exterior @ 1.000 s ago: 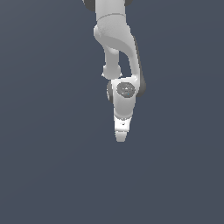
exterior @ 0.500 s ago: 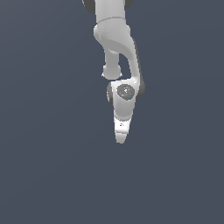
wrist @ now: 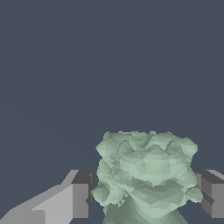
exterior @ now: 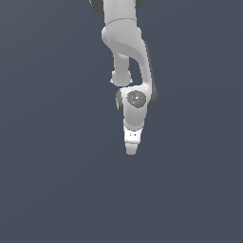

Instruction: Pick up the object and move it to a goal position.

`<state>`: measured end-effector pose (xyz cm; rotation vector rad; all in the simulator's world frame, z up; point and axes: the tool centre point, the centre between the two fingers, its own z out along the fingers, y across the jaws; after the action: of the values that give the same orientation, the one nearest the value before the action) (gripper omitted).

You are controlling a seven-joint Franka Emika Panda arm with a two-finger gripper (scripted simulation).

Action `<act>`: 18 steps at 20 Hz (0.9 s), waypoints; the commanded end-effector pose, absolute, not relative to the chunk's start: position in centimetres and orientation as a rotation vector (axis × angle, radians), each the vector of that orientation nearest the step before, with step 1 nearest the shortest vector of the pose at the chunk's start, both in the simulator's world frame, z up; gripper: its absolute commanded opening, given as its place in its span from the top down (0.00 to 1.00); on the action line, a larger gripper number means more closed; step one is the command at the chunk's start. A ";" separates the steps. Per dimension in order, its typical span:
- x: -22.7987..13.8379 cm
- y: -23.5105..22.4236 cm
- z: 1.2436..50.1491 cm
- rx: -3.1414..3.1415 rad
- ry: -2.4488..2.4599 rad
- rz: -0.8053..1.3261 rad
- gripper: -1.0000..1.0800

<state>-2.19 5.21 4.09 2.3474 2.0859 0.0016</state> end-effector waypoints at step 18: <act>-10.8 10.4 7.0 2.347 2.086 -0.002 1.00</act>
<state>-9.95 9.93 6.74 2.3468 2.0864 -0.0010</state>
